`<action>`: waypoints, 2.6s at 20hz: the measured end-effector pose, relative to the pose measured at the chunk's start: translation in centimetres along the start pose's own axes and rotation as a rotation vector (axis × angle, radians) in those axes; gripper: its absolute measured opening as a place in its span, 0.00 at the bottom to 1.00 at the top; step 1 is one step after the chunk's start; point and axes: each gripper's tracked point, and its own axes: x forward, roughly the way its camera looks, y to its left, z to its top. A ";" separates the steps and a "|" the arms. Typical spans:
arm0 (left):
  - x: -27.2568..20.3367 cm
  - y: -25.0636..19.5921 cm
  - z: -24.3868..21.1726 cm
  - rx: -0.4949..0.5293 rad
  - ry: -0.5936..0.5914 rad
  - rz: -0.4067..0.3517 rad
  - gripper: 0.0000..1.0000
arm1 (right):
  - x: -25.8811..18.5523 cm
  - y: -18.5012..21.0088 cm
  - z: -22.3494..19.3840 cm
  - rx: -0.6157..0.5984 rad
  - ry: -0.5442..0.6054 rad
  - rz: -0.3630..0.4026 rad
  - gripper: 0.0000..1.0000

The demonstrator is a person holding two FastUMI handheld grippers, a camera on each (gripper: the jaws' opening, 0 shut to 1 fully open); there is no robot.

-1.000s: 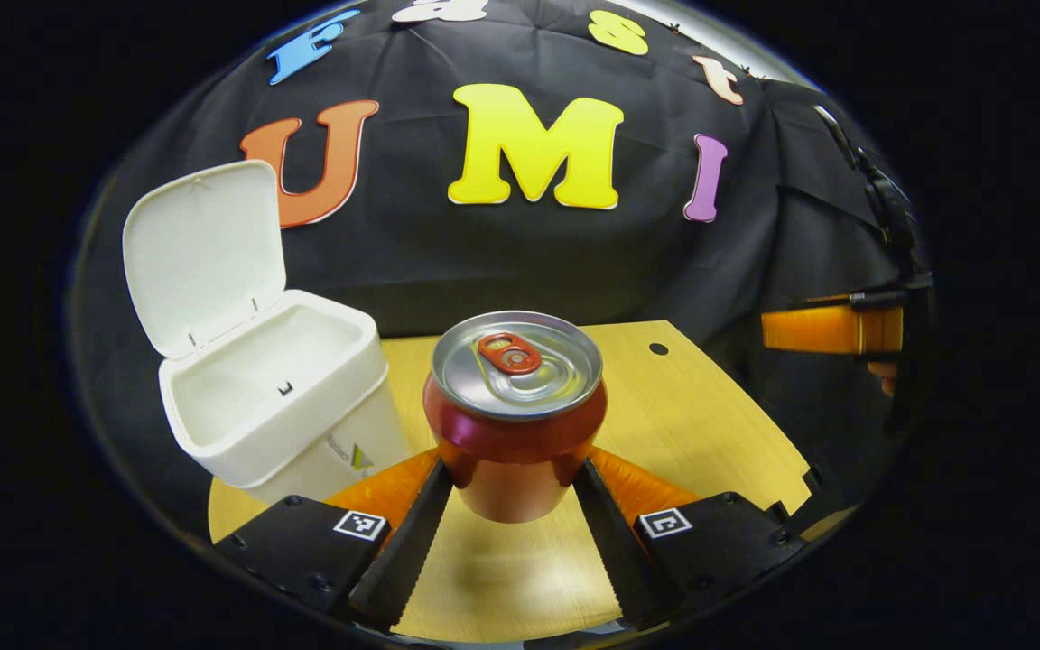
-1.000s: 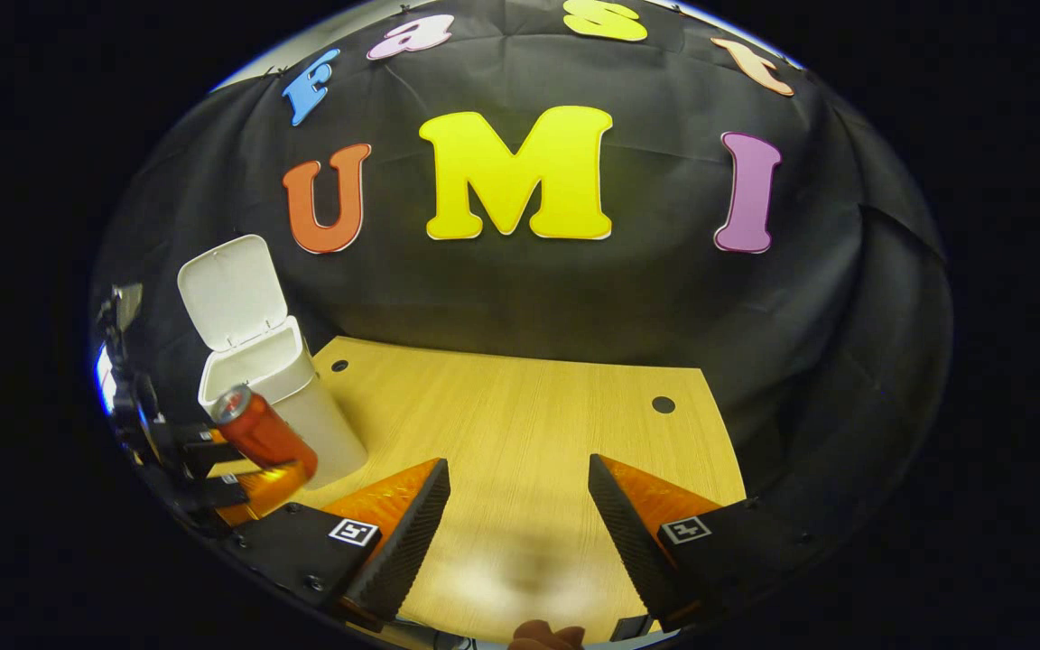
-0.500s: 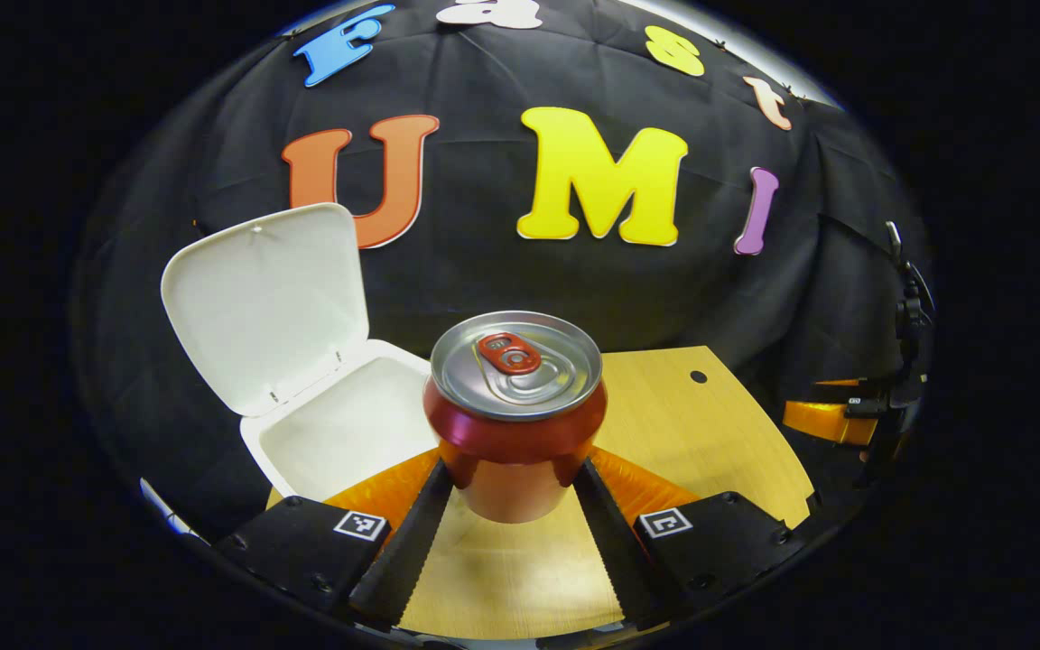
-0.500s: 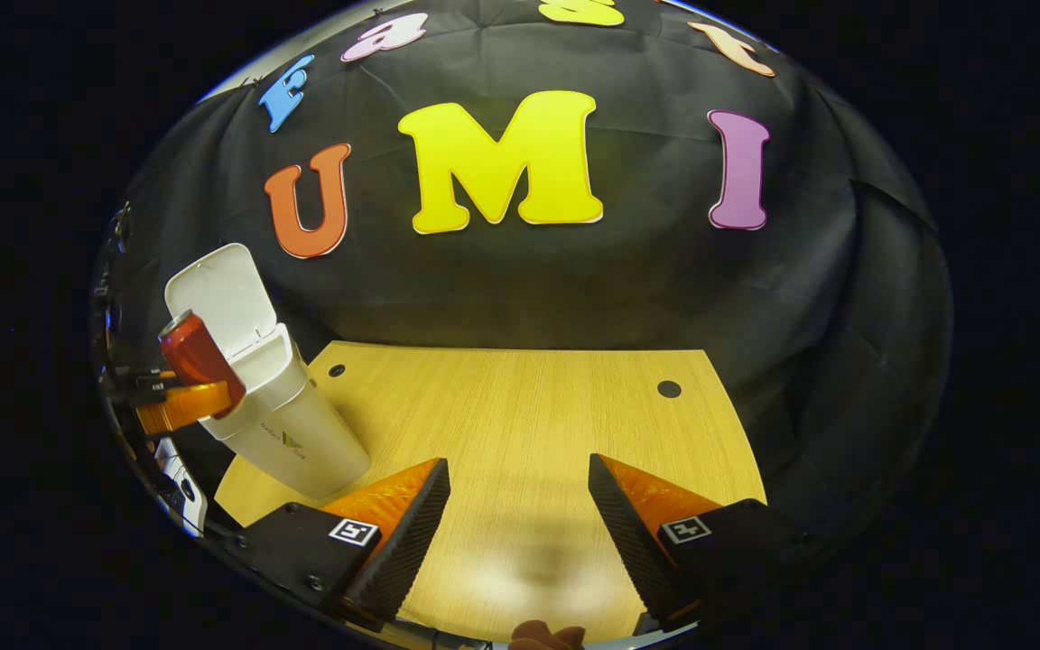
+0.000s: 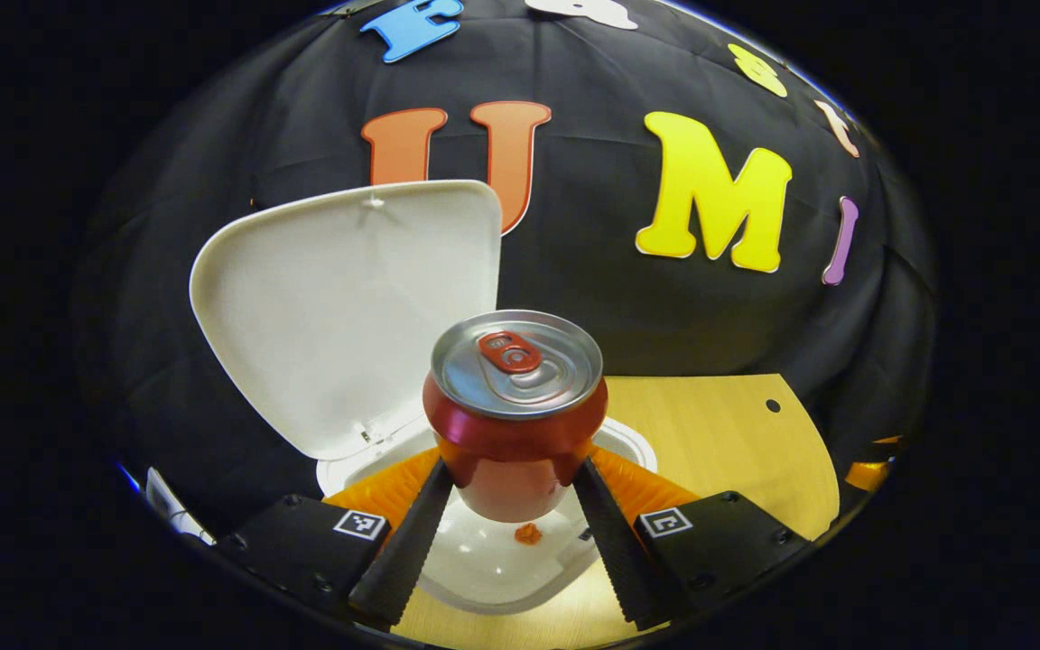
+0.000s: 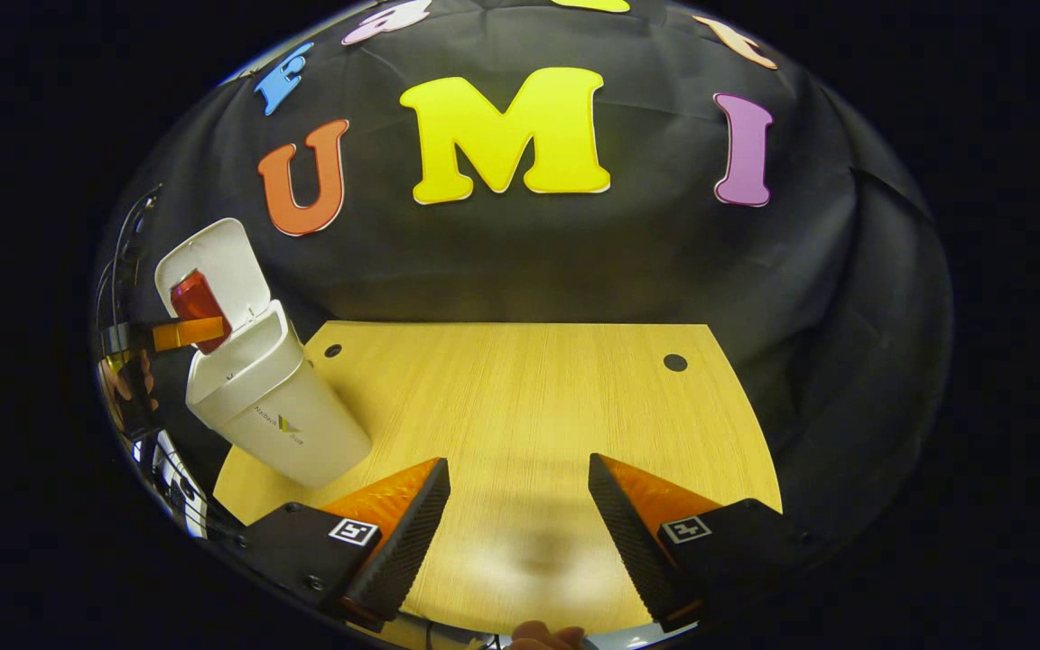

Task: Press the lid of the desktop garbage bin to open it, pick up the crumpled paper on the desktop and throw it into the bin, then pick up the pop can on the desktop and drop it into the bin, and finally close the garbage bin lid.

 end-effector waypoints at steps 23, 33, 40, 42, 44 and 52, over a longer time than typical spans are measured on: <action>-3.6 -1.8 2.8 0.002 -0.080 0.051 0.98 | 0.0 -0.1 -3.1 -0.019 0.044 0.066 0.98; -6.2 -0.1 11.8 -0.079 -0.275 0.193 0.97 | 0.6 -2.5 -5.3 0.073 0.068 0.067 0.98; -5.2 4.6 20.0 -0.129 -0.405 0.340 0.96 | 1.5 -4.3 -5.7 0.108 0.081 0.008 0.97; -4.4 6.0 21.6 -0.137 -0.410 0.387 0.96 | 1.7 -4.4 -5.9 0.118 0.087 0.000 0.99; -3.3 7.4 22.2 -0.145 -0.399 0.427 0.96 | 1.9 -4.1 -6.5 0.122 0.102 -0.001 0.98; 1.2 9.9 17.8 -0.271 -0.229 0.518 0.97 | 2.1 -4.8 -7.5 0.102 0.130 -0.011 0.99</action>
